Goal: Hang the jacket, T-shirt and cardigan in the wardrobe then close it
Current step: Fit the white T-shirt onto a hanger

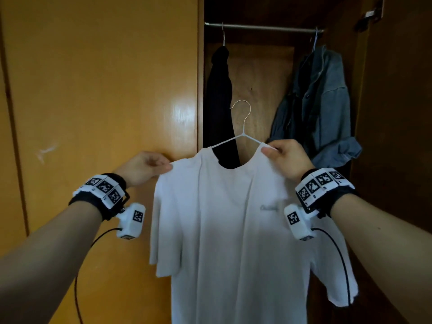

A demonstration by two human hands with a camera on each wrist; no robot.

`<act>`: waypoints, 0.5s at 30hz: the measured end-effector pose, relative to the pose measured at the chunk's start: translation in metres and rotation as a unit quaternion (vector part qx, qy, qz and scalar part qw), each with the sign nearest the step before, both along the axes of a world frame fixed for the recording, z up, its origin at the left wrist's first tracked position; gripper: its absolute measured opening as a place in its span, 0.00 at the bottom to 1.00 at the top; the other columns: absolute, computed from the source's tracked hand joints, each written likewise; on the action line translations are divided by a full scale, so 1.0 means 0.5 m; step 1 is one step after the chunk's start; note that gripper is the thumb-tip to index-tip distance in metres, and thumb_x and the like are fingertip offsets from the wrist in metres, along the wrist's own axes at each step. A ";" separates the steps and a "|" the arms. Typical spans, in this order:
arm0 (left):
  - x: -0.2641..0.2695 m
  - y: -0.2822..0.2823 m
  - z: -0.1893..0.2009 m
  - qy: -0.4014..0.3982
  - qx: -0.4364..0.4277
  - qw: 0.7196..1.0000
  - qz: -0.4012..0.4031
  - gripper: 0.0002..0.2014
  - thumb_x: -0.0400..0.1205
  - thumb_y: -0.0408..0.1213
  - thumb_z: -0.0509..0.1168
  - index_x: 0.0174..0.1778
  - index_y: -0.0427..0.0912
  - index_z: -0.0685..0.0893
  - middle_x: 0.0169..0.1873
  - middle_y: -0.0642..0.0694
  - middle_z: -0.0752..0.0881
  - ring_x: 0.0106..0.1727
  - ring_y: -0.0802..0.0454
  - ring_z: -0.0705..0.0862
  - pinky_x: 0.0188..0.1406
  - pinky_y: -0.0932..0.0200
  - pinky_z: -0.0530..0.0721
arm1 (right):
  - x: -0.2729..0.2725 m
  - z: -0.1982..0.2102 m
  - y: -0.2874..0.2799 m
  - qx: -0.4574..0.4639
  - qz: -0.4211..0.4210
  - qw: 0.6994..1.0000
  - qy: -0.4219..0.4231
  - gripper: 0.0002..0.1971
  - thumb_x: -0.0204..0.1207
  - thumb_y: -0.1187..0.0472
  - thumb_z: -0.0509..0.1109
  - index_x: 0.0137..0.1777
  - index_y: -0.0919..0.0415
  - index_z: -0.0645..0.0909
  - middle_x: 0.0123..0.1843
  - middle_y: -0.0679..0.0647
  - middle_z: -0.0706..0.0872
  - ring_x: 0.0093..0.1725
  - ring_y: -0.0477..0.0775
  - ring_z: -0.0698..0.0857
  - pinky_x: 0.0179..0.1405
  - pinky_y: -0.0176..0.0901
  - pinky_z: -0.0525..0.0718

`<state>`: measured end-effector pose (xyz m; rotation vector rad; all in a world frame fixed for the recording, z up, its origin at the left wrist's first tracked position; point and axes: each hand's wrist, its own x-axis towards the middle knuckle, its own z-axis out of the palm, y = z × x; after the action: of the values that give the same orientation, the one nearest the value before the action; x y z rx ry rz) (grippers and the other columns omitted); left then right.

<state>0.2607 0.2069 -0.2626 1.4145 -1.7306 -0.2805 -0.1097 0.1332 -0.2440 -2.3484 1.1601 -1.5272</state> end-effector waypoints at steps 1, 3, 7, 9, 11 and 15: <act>0.011 -0.003 -0.010 0.029 0.003 1.000 0.007 0.07 0.83 0.40 0.71 0.44 0.40 0.90 0.41 0.38 0.90 0.42 0.50 0.84 0.51 0.51 0.81 | 0.000 0.001 -0.002 0.003 0.000 1.000 -0.003 0.18 0.81 0.56 0.69 0.33 0.68 0.81 0.28 0.54 0.75 0.28 0.49 0.73 0.30 0.42 0.71; 0.020 -0.005 -0.028 0.061 0.003 0.998 0.019 0.06 0.83 0.34 0.70 0.45 0.36 0.90 0.42 0.33 0.90 0.42 0.49 0.85 0.47 0.51 0.83 | 0.005 0.003 -0.005 0.013 -0.002 1.000 -0.010 0.17 0.80 0.56 0.69 0.33 0.68 0.81 0.28 0.56 0.76 0.29 0.50 0.73 0.31 0.43 0.71; 0.023 -0.010 -0.041 0.129 -0.058 0.987 0.078 0.10 0.85 0.29 0.66 0.39 0.39 0.89 0.36 0.41 0.89 0.39 0.47 0.84 0.45 0.50 0.84 | 0.014 0.003 -0.005 0.022 0.010 0.999 -0.023 0.14 0.81 0.58 0.69 0.33 0.60 0.84 0.30 0.54 0.80 0.31 0.49 0.76 0.30 0.40 0.73; 0.036 -0.004 -0.036 0.149 -0.091 0.973 0.150 0.14 0.86 0.28 0.63 0.36 0.45 0.86 0.34 0.46 0.86 0.38 0.47 0.82 0.41 0.53 0.81 | 0.010 0.002 -0.007 0.021 0.011 0.999 -0.045 0.15 0.81 0.58 0.69 0.31 0.54 0.83 0.29 0.52 0.80 0.31 0.49 0.77 0.30 0.40 0.74; 0.051 0.004 -0.035 0.146 -0.096 0.962 0.208 0.14 0.86 0.29 0.60 0.36 0.44 0.84 0.33 0.46 0.84 0.38 0.44 0.80 0.33 0.57 0.76 | 0.003 0.005 -0.011 0.026 0.012 0.996 -0.084 0.15 0.81 0.57 0.69 0.31 0.52 0.83 0.28 0.49 0.81 0.30 0.48 0.77 0.32 0.41 0.74; 0.050 0.012 -0.028 0.132 -0.074 0.969 0.195 0.11 0.86 0.33 0.60 0.40 0.46 0.85 0.41 0.42 0.87 0.43 0.41 0.82 0.39 0.55 0.79 | 0.002 0.012 -0.019 0.032 0.011 0.994 -0.100 0.12 0.80 0.55 0.70 0.36 0.57 0.86 0.32 0.53 0.84 0.33 0.50 0.80 0.37 0.44 0.79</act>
<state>0.2854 0.2131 -0.2767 1.4961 -1.2040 -0.1135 -0.1088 0.1237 -0.2379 -2.1049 1.1139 -1.6461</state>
